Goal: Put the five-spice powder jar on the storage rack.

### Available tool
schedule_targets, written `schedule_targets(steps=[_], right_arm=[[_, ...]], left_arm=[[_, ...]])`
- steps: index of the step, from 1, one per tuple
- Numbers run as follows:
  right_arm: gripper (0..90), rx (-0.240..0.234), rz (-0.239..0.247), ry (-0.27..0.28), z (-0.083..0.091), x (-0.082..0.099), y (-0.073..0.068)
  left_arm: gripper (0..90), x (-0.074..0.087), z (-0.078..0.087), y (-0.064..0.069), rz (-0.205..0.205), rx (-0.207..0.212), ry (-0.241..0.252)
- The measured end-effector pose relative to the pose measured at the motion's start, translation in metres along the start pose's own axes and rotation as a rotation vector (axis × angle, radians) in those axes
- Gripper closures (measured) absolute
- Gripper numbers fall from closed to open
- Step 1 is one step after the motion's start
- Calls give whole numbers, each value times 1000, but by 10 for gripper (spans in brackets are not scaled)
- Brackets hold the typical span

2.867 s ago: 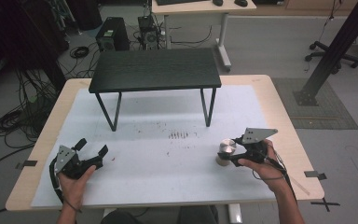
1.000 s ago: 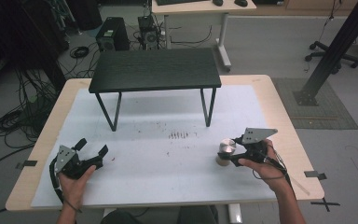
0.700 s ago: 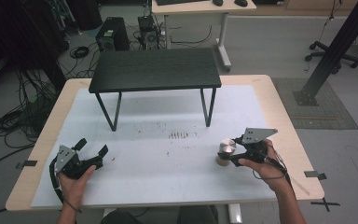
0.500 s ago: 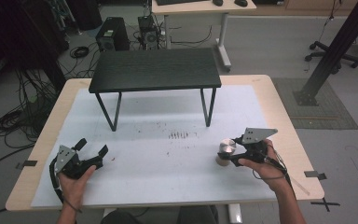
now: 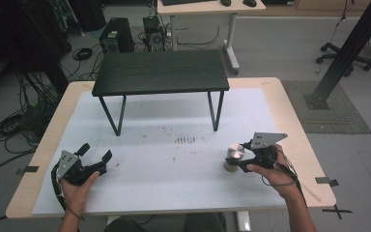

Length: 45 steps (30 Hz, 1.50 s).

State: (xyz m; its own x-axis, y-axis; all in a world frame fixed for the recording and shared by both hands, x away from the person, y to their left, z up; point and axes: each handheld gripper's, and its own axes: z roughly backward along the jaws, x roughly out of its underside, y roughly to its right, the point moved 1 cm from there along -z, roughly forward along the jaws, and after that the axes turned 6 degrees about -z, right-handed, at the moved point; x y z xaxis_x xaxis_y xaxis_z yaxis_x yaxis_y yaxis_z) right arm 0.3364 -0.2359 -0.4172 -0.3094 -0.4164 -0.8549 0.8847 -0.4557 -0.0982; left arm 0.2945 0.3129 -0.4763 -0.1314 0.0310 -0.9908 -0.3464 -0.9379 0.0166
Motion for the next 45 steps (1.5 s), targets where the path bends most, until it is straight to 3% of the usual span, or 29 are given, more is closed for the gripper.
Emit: schedule_targets(steps=[32, 45], right_arm=[[429, -12, -1, 20, 5, -11, -3], [429, -12, 21, 31, 17, -37, -5]], left_arm=[[42, 0, 0, 0, -1, 1, 2], [42, 0, 0, 0, 1, 2, 5]])
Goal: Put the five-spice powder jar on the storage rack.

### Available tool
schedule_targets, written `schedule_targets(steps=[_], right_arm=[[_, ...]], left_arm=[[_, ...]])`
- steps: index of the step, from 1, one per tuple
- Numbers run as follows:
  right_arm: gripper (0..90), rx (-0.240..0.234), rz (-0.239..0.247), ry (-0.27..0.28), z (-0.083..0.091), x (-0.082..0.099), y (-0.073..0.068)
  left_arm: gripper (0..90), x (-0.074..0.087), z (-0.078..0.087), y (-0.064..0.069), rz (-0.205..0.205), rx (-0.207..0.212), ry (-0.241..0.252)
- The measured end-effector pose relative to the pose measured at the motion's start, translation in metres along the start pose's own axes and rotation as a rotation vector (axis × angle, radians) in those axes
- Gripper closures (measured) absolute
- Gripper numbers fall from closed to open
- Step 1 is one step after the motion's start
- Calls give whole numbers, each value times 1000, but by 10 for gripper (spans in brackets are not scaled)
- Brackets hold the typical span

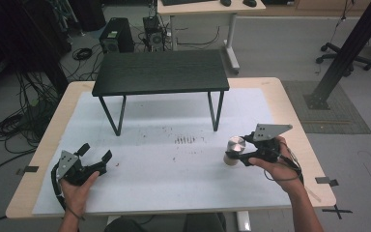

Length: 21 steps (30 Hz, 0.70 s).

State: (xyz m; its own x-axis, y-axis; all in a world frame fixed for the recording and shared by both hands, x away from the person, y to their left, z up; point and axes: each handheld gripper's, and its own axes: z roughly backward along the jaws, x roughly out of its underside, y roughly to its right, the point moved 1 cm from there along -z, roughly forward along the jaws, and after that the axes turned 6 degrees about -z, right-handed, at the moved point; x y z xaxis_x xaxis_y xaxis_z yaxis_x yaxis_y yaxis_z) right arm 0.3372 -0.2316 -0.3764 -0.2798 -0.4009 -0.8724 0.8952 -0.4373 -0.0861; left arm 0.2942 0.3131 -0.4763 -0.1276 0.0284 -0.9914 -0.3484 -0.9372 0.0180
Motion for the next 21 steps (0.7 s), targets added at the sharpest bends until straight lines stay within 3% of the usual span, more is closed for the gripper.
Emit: schedule_targets(steps=[13, 21], right_arm=[[429, -7, 1, -11, 9, -22, -1], [429, -17, 6, -7, 20, -48, -2]], left_arm=[[43, 0, 0, 0, 0, 1, 1], [42, 0, 0, 0, 3, 2, 2]])
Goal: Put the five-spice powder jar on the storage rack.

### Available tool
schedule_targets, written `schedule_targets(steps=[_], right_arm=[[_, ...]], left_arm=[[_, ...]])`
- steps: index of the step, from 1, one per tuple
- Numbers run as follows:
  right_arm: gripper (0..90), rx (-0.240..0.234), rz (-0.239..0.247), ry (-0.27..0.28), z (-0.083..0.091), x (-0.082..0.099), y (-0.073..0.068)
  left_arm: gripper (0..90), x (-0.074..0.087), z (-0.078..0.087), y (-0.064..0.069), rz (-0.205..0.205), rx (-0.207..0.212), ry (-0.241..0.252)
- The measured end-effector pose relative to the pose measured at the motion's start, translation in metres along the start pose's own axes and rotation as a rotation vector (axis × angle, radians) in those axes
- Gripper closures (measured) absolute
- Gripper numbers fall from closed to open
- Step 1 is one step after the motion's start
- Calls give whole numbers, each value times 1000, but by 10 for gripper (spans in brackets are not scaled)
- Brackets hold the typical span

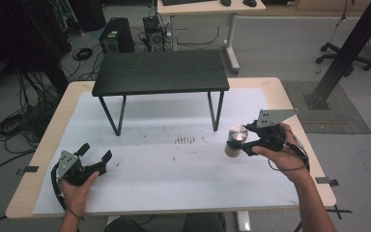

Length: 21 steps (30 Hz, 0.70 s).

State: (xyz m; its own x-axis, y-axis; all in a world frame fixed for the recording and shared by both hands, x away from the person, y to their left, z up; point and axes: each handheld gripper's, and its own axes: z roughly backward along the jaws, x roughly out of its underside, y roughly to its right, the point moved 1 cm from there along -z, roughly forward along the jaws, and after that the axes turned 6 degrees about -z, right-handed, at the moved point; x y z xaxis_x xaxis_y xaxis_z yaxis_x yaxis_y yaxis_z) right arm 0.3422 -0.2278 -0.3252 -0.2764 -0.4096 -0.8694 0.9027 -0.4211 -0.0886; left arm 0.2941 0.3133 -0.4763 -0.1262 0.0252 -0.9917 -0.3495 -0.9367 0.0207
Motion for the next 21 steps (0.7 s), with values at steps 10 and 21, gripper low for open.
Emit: schedule_targets(steps=[10, 21], right_arm=[[429, -11, 5, -16, 6, -24, -3], [429, -34, 25, -30, 15, -57, -6]], left_arm=[[42, 0, 0, 0, 1, 1, 3], [43, 0, 0, 0, -1, 3, 3]])
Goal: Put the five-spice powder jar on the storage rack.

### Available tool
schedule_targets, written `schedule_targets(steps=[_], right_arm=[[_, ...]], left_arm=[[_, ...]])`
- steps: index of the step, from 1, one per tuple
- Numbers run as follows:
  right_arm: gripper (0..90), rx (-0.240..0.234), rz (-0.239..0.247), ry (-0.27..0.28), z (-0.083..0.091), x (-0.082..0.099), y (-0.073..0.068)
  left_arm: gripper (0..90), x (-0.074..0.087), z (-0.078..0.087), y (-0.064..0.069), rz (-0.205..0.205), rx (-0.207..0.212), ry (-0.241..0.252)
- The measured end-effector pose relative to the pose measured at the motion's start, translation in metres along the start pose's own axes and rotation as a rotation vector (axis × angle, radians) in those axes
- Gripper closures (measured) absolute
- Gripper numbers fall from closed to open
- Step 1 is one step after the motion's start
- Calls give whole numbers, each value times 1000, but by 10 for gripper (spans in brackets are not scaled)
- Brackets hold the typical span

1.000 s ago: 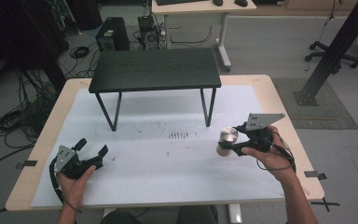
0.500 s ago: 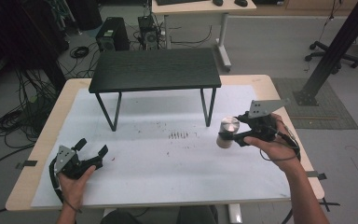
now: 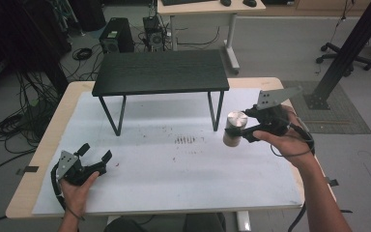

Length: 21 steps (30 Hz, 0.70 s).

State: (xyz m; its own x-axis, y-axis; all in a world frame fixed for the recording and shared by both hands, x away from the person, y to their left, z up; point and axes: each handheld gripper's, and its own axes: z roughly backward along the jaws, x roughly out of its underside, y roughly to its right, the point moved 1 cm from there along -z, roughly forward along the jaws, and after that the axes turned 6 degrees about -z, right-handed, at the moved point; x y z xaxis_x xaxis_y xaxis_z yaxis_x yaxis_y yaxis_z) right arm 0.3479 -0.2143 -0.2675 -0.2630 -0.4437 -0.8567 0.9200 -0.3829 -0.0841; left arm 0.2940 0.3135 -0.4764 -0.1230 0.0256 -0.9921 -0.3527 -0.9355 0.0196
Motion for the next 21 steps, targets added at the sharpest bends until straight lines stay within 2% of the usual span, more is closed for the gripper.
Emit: schedule_targets(steps=[11, 21], right_arm=[[429, -16, 31, -2, 3, -37, -1], [429, -24, 37, 4, 3, -58, -2]], left_arm=[[43, 0, 0, 0, -2, 0, 2], [43, 0, 0, 0, -1, 1, 2]])
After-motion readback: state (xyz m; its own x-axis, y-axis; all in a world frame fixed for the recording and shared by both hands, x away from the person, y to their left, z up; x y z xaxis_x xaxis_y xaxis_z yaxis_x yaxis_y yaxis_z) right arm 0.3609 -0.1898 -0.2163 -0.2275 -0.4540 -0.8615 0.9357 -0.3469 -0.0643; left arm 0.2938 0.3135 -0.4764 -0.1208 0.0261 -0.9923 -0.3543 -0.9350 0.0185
